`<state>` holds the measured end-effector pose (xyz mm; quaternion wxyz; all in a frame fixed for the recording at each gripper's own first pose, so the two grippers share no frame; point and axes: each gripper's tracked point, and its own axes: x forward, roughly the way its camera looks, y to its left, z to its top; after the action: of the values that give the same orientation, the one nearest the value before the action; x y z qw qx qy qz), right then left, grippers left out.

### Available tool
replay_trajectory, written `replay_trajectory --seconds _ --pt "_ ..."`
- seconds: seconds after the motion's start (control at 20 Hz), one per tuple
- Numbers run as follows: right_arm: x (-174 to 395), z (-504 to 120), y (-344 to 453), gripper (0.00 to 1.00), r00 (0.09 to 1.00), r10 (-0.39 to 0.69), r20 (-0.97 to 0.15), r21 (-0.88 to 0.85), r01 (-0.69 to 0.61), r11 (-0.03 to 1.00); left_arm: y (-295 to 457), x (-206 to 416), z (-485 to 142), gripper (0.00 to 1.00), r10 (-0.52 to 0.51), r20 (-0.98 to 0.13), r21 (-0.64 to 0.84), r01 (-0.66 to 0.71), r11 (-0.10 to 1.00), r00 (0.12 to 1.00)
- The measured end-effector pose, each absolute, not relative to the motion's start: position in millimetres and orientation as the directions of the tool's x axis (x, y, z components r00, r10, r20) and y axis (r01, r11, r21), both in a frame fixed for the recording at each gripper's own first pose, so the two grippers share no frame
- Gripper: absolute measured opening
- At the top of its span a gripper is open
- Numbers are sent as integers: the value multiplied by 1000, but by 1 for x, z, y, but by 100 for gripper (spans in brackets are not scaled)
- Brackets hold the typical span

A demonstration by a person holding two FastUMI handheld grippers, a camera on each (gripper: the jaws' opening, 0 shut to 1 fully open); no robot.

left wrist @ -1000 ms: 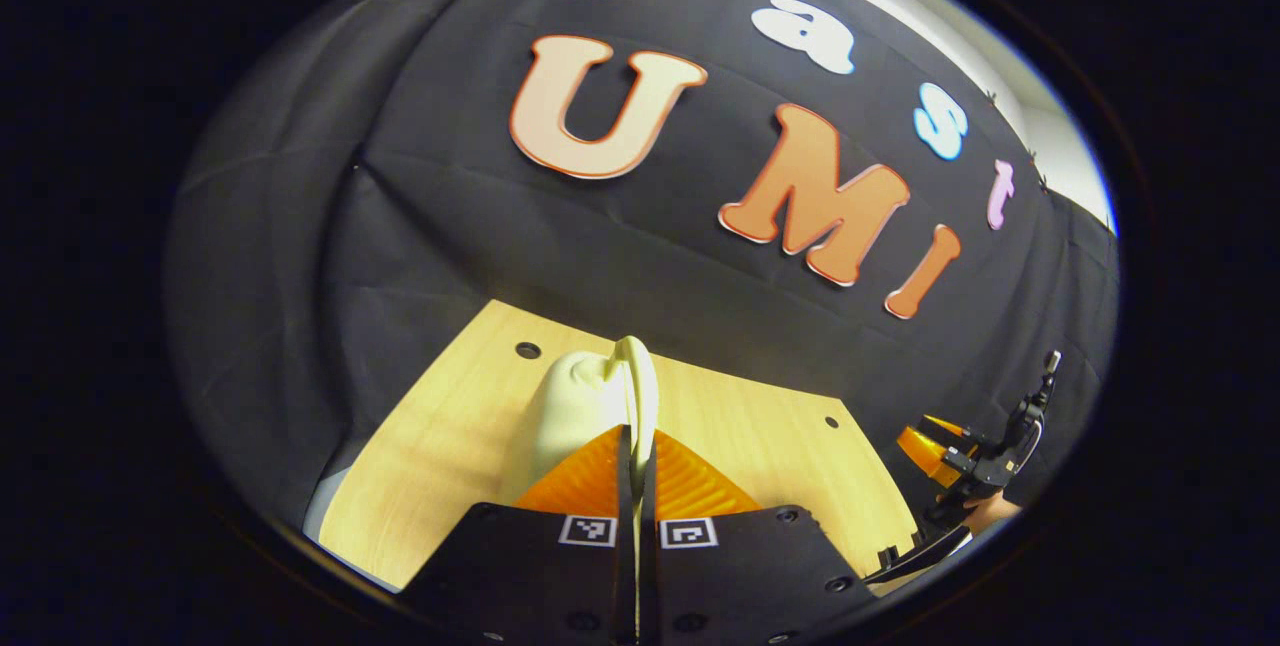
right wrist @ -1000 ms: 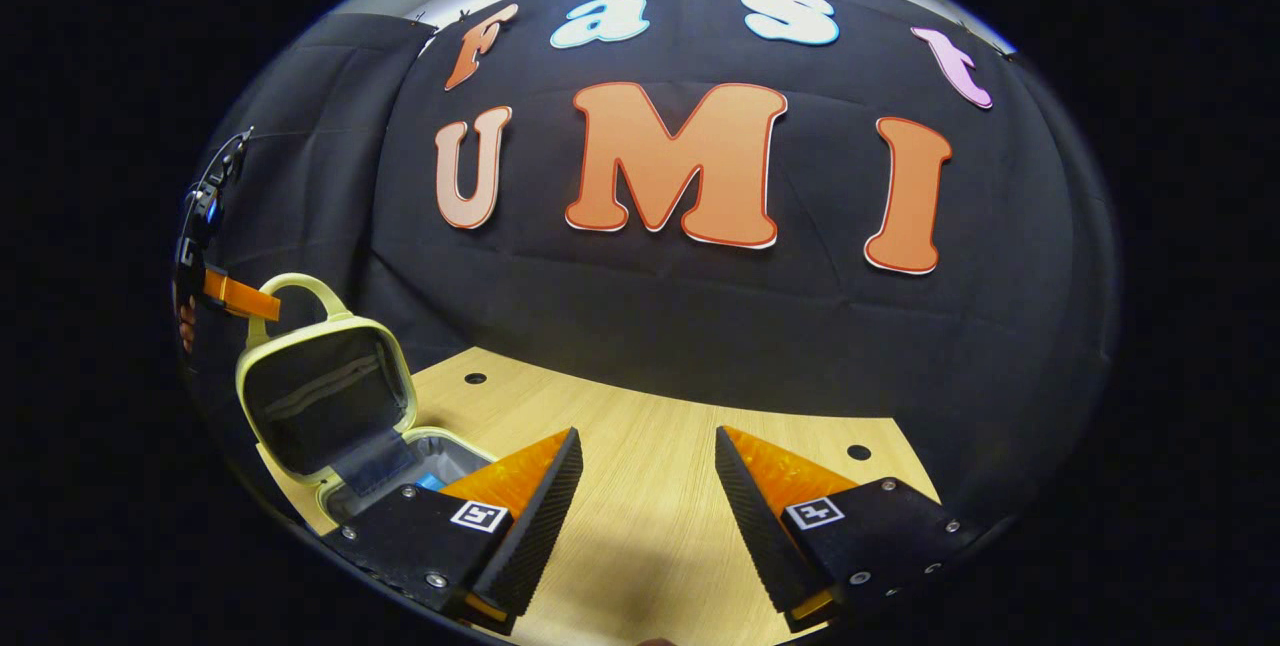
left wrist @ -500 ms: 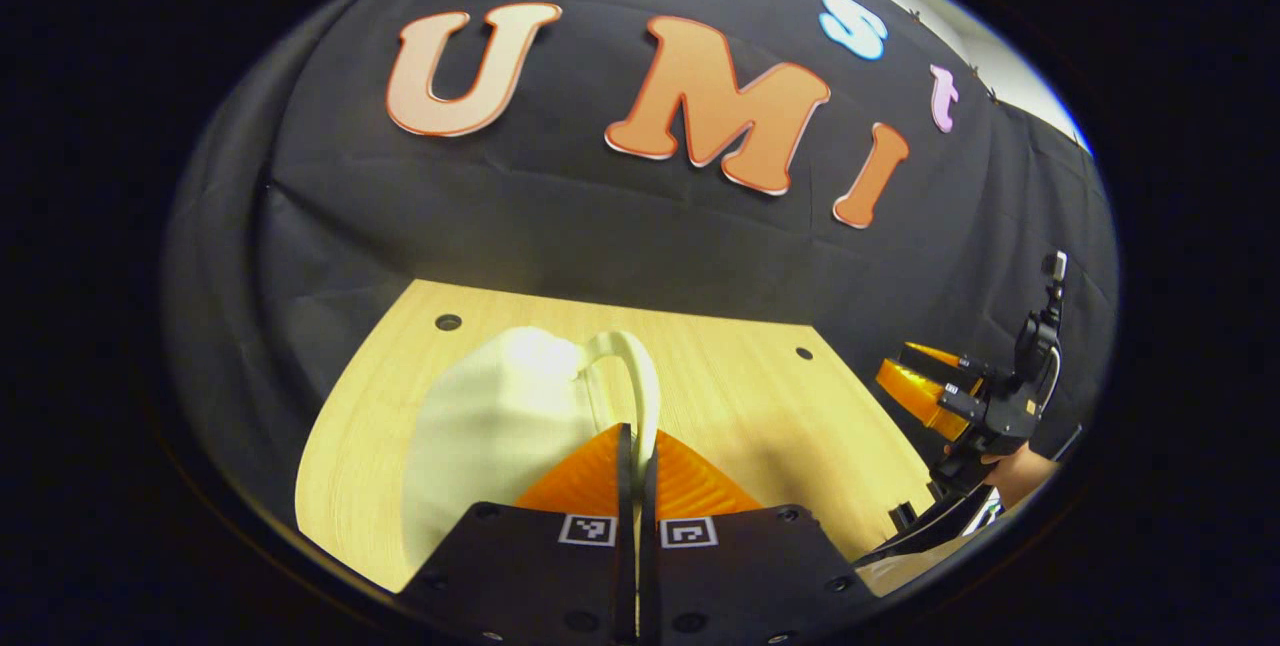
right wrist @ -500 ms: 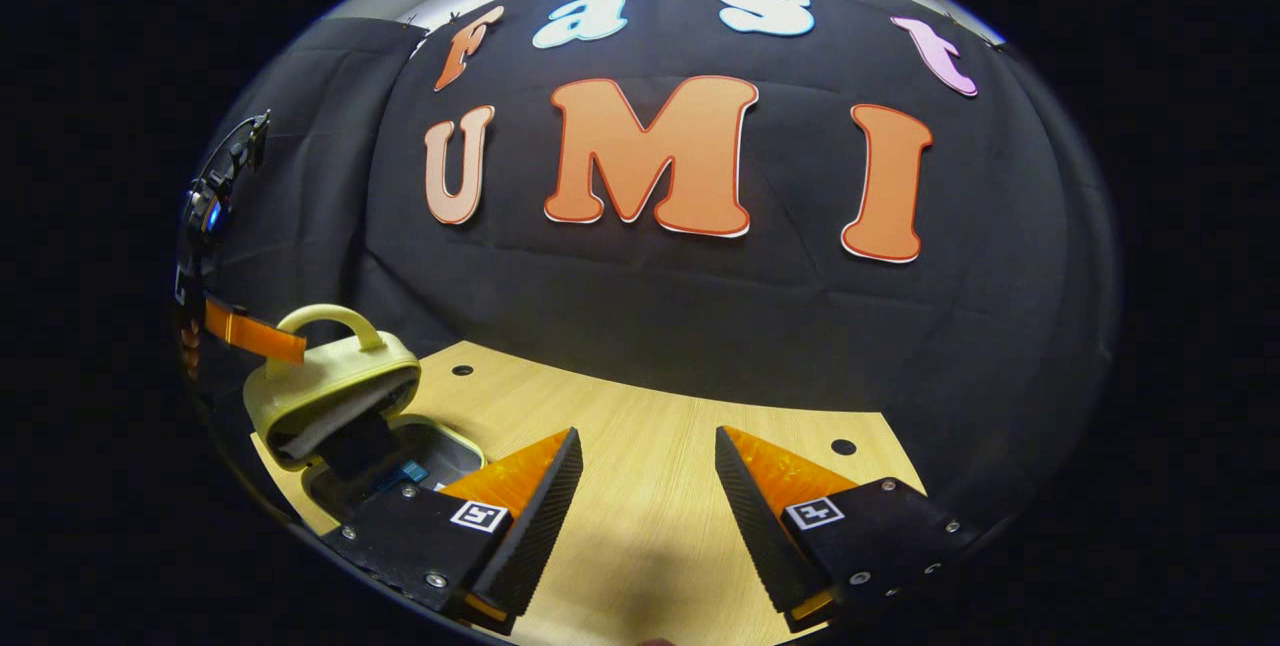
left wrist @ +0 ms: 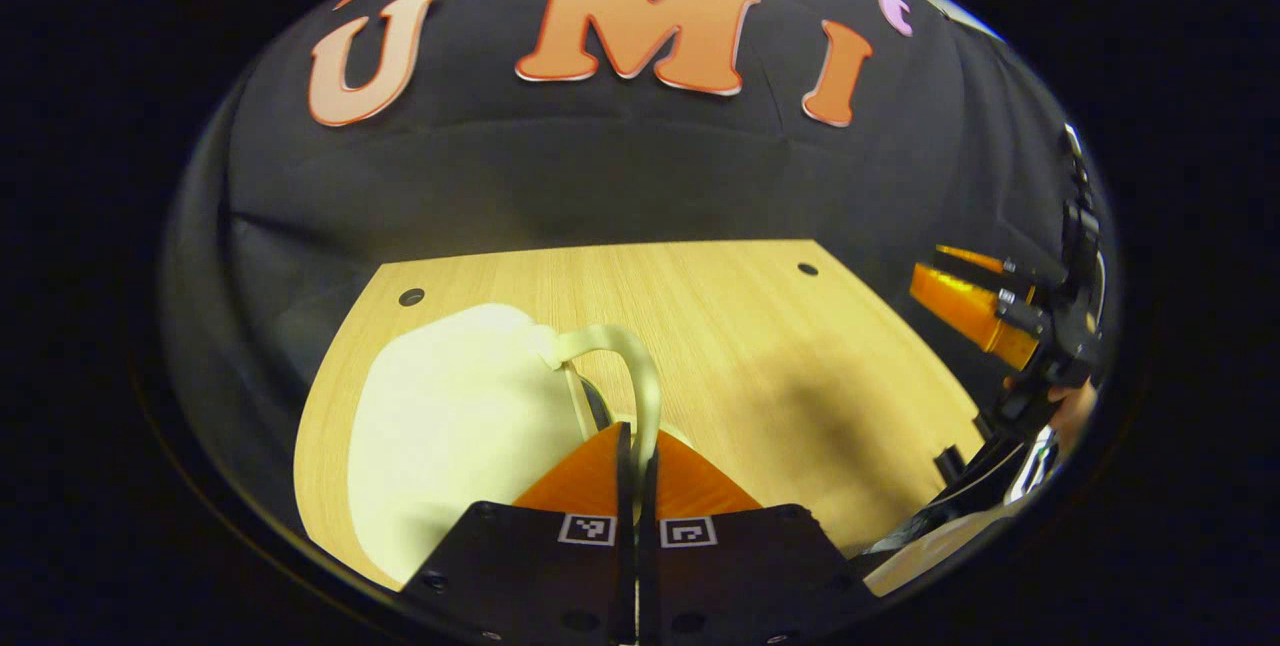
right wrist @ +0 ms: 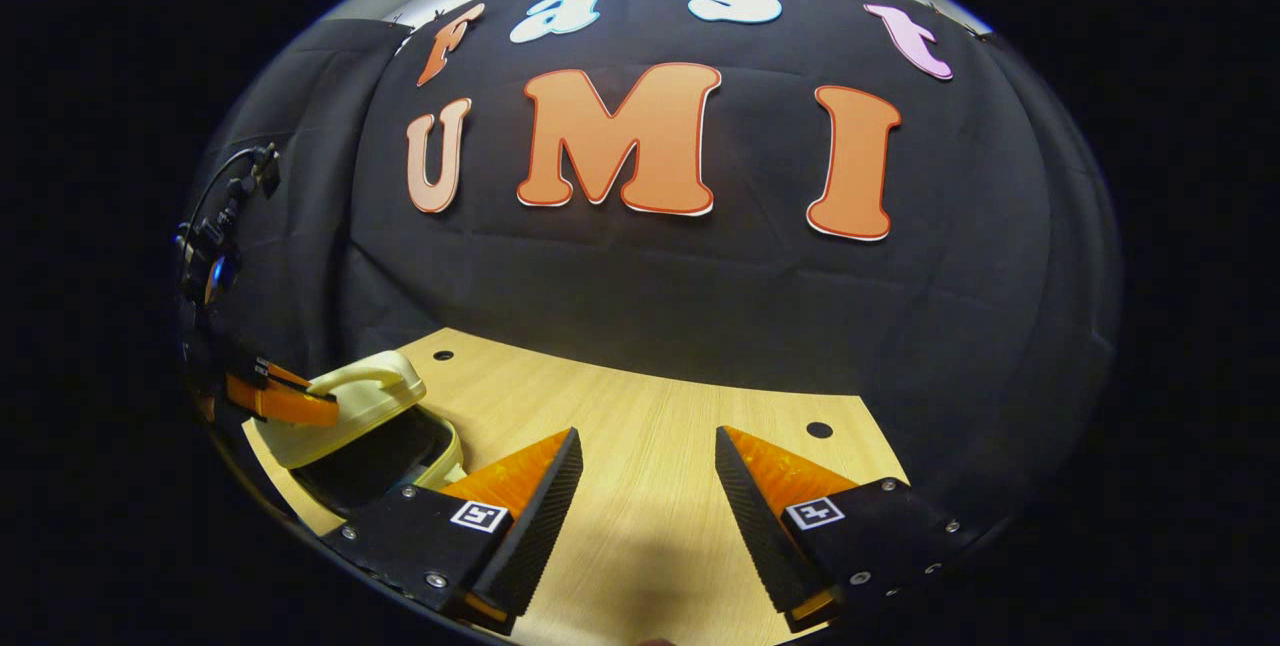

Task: First open the suitcase, pack the skin care products into it, and then close the suitcase.

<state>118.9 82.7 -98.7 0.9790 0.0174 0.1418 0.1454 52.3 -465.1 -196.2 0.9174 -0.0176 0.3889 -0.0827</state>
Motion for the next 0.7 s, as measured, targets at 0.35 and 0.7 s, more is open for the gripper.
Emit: replay_trajectory --seconds 0.35,0.7 --pt "109 -111 60 87 918 272 -290 57 -267 962 -494 51 -250 12 -115 -792 15 207 978 600" --pt "104 -103 47 88 923 277 -266 61 -271 961 -523 77 -212 67 -151 -691 -41 170 985 707"
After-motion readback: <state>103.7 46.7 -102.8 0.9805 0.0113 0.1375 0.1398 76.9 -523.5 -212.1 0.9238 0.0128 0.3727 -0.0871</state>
